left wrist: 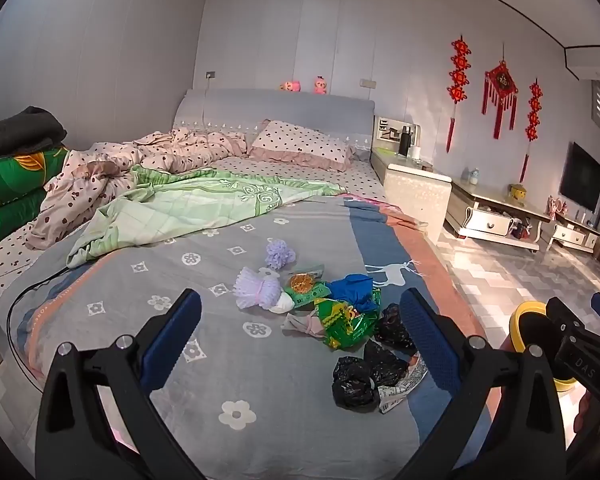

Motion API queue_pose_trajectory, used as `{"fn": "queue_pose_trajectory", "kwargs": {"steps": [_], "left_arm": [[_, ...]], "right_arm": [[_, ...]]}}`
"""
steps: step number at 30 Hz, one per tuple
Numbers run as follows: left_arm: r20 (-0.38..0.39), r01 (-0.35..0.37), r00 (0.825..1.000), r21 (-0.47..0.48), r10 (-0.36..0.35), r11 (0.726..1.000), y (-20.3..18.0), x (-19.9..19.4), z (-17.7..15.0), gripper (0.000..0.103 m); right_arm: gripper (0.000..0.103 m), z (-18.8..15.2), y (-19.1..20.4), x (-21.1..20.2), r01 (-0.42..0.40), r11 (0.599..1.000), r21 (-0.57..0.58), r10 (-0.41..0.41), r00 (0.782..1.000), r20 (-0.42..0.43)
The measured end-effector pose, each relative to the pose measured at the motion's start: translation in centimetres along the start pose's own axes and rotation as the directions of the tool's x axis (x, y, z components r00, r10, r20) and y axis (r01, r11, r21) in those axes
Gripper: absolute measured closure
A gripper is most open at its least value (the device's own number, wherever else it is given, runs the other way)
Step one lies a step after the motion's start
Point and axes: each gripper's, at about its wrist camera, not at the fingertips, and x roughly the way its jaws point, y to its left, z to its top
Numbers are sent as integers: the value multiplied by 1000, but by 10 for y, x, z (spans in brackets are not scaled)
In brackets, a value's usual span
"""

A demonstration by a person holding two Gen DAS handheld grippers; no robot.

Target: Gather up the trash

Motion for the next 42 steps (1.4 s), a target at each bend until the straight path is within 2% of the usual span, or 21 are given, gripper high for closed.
{"fn": "queue_pose_trajectory", "kwargs": {"steps": [42], "left_arm": [[4,8,1000,6,-8,1000,-4,-3,8,7]], "right_arm": [[8,1,-1,3,-14,1000,15,14,1000,-2]]}}
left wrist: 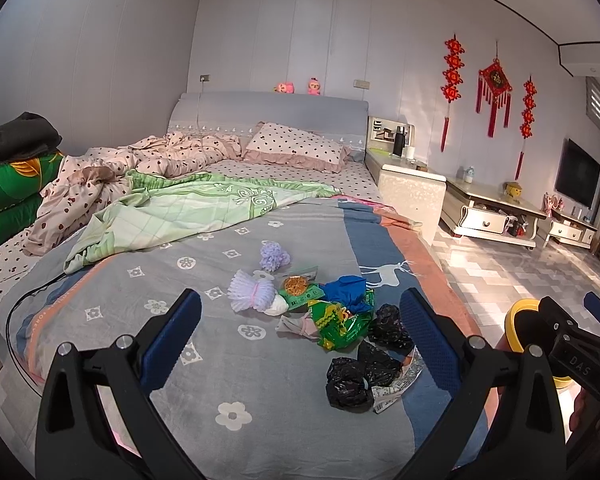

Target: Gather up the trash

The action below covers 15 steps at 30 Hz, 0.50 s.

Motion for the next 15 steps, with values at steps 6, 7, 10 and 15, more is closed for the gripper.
{"fn": "queue_pose_trajectory", "kwargs": {"steps": [6,7,10,15], "left_arm": [[3,-2,1000,2,2,1000,-1,0,-1,8],[3,-2,1000,2,2,1000,-1,0,-1,8],[3,-2,1000,1,2,1000,-1,0,-1,8],[3,-1,1000,1,1,1000,-2,-4,0,7]], "right_arm": [[8,0,0,0,1,1000,0,-1,1000,1],[8,0,1,0,1,1000,0,-1,1000,1],[8,0,-1,0,0,1000,1,0,1000,1],[8,-1,0,1,0,1000,2,0,1000,-1]]}}
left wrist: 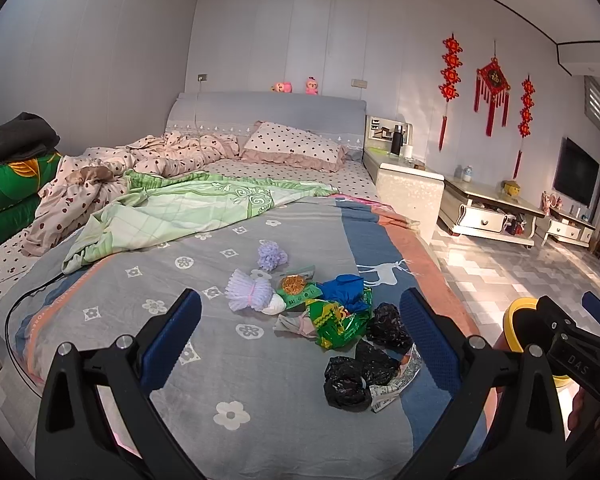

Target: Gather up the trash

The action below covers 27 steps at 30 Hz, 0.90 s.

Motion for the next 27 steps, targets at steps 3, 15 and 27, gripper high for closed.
{"fn": "queue_pose_trajectory", "kwargs": {"steps": [3,15,27], "left_arm": [[0,-1,1000,1,1,1000,0,0,0,8],[0,0,1000,1,0,1000,0,0,0,7],[1,0,1000,1,0,1000,-1,0,0,8]], "right_arm": [[8,0,0,0,-1,1000,0,1,1000,0],[8,-1,-1,1,0,1000,2,0,1000,-2],[8,-1,-1,1,0,1000,3,0,1000,-3]]}}
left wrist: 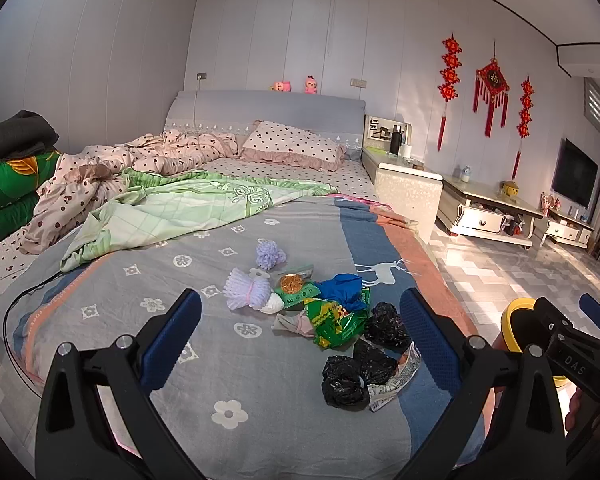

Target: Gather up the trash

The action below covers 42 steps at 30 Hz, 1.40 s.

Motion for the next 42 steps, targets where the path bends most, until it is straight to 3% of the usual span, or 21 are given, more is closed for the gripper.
{"fn": "queue_pose_trajectory", "kwargs": {"steps": [26,31,36,40,42], "left_arm": [[-25,-4,1000,-11,4,1000,-9,5,-9,8],[-60,-14,998,-20,13,1000,0,23,-11,8],[-103,6,995,-24,-9,1000,12,46,-15,8],[-198,56,978,-16,-58,998,23,77,-23,8],[-231,72,970,-15,-74,997,29,94,-27,8]], "right_arm": [[8,-3,-9,12,-4,1000,20,5,999,-44],[8,-4,-21,30,-33,999,25,35,997,-71],[8,-9,-29,54,-145,988,51,150,982,-118],[8,-15,-28,77,-190,982,22,191,967,-169],[8,-18,-27,86,-176,984,-1,173,969,-176]]}}
